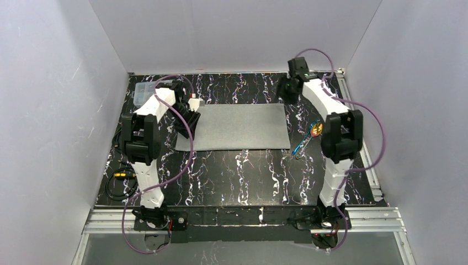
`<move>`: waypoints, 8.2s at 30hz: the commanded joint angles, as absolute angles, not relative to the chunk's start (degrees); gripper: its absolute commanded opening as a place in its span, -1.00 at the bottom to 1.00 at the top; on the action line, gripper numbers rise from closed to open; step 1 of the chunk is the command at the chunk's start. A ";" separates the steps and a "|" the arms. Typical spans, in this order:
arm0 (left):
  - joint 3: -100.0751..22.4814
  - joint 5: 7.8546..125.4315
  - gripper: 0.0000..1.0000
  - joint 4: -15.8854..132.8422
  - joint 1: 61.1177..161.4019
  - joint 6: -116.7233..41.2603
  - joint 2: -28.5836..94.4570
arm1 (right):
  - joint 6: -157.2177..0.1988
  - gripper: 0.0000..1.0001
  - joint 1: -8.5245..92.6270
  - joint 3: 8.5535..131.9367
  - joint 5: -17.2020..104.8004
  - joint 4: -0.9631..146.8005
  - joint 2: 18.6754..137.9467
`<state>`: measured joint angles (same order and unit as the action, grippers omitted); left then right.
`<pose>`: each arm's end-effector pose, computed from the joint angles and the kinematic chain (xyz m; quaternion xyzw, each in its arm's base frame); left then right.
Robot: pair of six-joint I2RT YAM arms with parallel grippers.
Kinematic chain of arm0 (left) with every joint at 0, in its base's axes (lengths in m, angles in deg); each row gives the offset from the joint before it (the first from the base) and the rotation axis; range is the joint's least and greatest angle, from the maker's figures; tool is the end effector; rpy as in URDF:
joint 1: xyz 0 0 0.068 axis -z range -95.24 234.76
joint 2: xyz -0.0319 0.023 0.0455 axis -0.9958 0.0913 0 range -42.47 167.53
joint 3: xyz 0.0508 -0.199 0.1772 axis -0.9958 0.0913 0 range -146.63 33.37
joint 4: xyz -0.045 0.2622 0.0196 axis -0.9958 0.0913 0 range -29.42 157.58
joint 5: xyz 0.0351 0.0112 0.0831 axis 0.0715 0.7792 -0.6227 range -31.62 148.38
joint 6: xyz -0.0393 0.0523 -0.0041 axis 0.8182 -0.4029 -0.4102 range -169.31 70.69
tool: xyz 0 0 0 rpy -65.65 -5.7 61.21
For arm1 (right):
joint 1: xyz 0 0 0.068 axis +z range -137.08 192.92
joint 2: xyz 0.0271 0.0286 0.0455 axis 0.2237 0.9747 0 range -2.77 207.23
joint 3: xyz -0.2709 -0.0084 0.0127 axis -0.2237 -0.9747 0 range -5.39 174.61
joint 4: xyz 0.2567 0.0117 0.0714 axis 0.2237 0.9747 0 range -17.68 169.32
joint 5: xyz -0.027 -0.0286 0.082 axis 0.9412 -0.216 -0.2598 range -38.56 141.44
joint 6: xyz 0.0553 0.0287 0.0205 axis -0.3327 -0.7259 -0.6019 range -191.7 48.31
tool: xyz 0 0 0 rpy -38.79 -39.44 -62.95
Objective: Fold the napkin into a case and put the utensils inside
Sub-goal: Smooth out the napkin at the center of the board, then rotate the rectangle-folded napkin at the center of the board, then pick up the rectangle-folded napkin from the center of the board.
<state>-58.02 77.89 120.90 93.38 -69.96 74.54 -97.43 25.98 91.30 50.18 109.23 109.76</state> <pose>0.3928 -0.0770 0.1707 0.2546 0.9515 -0.1648 0.0525 0.4421 0.1037 0.2453 0.1012 0.9422 0.1159 0.2978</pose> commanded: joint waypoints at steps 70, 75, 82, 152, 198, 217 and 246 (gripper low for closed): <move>-63.89 54.93 -0.30 112.17 104.08 -74.54 80.56 | -102.90 0.33 35.67 42.99 56.78 101.73 80.63; -65.93 47.80 -0.30 109.96 103.65 -79.73 78.80 | -100.15 0.34 35.61 46.60 59.59 105.60 80.41; -65.28 49.07 -0.27 112.34 100.75 -81.33 73.28 | -99.59 0.52 35.59 51.57 61.60 109.96 80.53; -57.52 63.39 -0.20 104.83 97.86 -79.29 77.29 | -101.80 -0.97 21.50 54.19 39.96 112.42 79.04; -61.89 63.21 -0.21 105.78 97.78 -79.82 76.97 | -103.91 0.11 20.84 31.82 44.89 96.39 80.39; -62.60 62.60 -0.21 106.37 97.82 -79.63 77.58 | -103.56 0.10 20.87 31.16 42.93 99.95 76.50; -75.34 67.42 -0.20 113.65 94.08 -73.33 82.84 | -103.86 -0.97 20.84 43.01 45.87 105.73 76.58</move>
<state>-69.80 63.22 108.74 96.97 -77.21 81.08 -105.28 20.83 37.07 43.21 103.61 75.10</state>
